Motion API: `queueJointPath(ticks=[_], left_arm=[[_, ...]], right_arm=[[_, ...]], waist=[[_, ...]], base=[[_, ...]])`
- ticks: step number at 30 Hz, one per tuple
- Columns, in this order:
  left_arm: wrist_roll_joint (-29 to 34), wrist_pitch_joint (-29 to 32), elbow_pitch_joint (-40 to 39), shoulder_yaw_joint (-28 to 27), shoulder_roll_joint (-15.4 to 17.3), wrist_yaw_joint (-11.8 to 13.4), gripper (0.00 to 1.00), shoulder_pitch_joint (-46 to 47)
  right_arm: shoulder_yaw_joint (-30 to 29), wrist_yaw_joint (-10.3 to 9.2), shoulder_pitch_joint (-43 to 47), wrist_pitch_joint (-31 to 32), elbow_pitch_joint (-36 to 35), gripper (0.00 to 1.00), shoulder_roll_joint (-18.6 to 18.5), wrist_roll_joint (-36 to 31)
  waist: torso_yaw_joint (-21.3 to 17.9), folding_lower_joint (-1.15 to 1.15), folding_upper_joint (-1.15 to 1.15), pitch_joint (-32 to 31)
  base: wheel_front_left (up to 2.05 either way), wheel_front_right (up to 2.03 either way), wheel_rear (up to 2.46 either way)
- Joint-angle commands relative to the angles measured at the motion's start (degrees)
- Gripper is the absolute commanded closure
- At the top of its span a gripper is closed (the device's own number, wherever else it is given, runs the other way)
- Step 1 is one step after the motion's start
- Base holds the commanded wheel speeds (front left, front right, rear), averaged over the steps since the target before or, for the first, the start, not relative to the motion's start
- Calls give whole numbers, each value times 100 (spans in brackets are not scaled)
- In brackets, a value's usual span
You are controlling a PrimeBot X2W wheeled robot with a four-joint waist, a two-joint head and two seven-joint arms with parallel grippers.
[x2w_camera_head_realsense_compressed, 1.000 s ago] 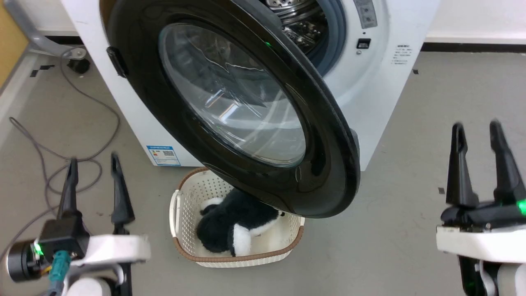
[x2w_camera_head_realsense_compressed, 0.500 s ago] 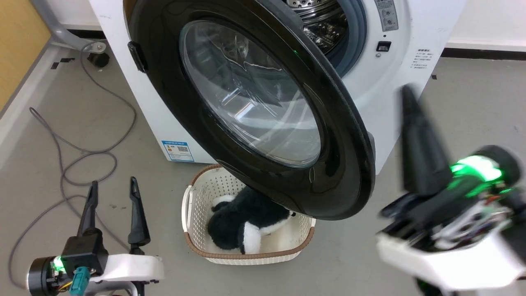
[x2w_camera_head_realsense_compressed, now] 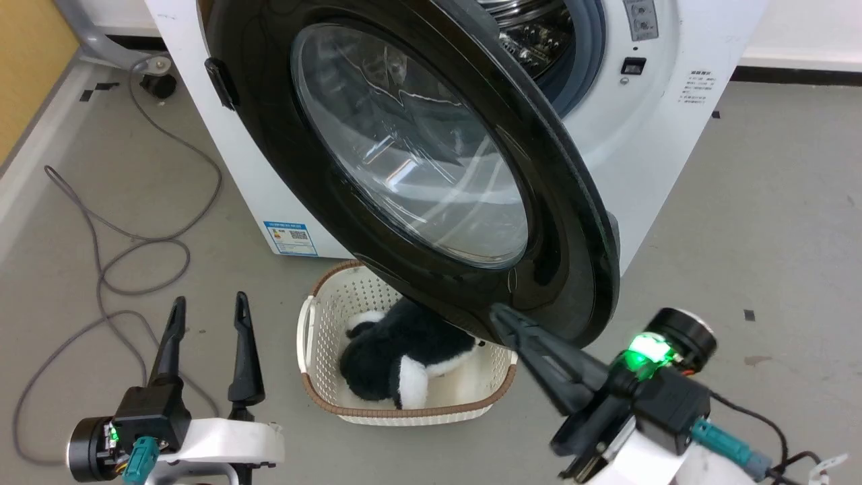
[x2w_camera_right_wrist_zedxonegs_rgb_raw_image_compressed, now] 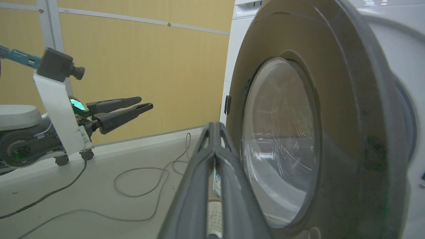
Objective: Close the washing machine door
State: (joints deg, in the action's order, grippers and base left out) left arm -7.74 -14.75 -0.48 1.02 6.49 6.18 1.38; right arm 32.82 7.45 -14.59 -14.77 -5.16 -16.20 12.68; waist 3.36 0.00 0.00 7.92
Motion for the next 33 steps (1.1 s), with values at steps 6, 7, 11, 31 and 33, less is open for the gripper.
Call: queueJointPath(ticks=[6, 7, 11, 31, 33], left_arm=[[55, -25, -3, -74, -121, -185, 0, 167], [67, -25, -1, -90, -138, -205, 0, 192], [113, -25, 1, -127, -203, -265, 0, 289], [174, -25, -48, 7, -352, -412, 0, 1026], [165, -25, -46, 35, -355, -410, 0, 1106]], right_arm=[[-478, 3, 0, -23, 450, 100, -71, 92], [-603, 3, -12, -23, 513, 100, -57, 108], [-1060, 3, -138, -23, 797, 100, -11, 40], [-2747, 3, -2131, -23, 2618, 100, 304, -117], [-2784, 3, -2406, -23, 2770, 100, 251, -119]], waist=[[-8, 0, 0, 163], [-12, 0, 0, 200], [-30, 0, 0, 357], [11, 0, 0, 1531], [38, 0, 0, 1642]], base=[[0, 0, 0], [0, 0, 0], [0, 0, 0], [0, 0, 0], [0, 0, 0]])
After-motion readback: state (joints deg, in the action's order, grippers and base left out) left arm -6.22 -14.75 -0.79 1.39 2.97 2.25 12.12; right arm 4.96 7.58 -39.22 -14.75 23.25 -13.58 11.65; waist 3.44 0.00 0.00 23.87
